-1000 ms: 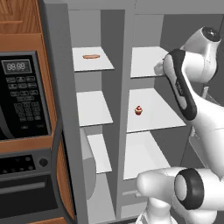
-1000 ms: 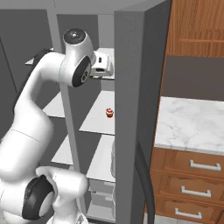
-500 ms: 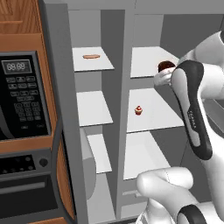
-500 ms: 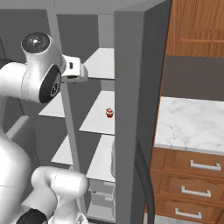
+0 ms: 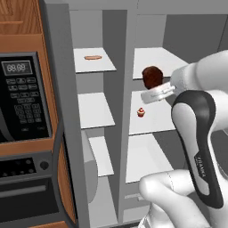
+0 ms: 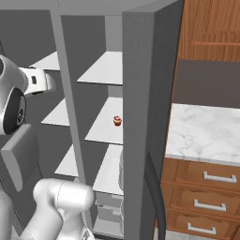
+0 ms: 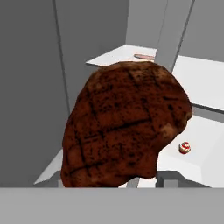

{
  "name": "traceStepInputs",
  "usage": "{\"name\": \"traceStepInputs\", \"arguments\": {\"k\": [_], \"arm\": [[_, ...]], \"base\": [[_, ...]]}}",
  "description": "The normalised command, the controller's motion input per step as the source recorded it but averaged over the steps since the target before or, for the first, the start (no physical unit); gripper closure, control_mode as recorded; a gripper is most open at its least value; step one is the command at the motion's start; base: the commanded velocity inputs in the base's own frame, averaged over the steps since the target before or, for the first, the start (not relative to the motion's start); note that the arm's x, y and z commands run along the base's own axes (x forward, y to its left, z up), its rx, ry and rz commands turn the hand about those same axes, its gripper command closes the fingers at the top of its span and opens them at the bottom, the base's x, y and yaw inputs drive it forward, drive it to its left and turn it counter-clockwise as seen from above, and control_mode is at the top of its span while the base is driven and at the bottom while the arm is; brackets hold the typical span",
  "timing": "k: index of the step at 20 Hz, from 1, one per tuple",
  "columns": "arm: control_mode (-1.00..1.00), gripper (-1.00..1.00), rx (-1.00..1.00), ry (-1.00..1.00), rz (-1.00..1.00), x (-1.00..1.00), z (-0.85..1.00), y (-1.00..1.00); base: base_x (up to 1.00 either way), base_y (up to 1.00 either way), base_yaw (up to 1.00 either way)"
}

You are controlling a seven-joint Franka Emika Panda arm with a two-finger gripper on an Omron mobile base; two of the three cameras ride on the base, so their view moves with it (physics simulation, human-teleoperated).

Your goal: There's a steak in the fridge that needs to be moved to the freezer for freezing. Pick up the steak from the fridge, place it on any shelf in the freezer, and close the fridge and freezer doors when done.

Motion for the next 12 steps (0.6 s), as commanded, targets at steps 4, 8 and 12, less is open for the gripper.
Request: {"name": "traceStepInputs", "arguments": {"k": [4,8,12], "arm": [[-1.00,1.00,0.00,-0.11,0.26,0.21,0.00,0.26],[-1.00,1.00,0.00,-0.07,0.17,0.38,-0.05,0.14],[-1.00,1.00,0.00,-0.03,0.02,0.35,-0.01,0.57]], "base": [[0.00,0.00,0.00],[0.00,0.00,0.00],[0.00,0.00,0.00]]}}
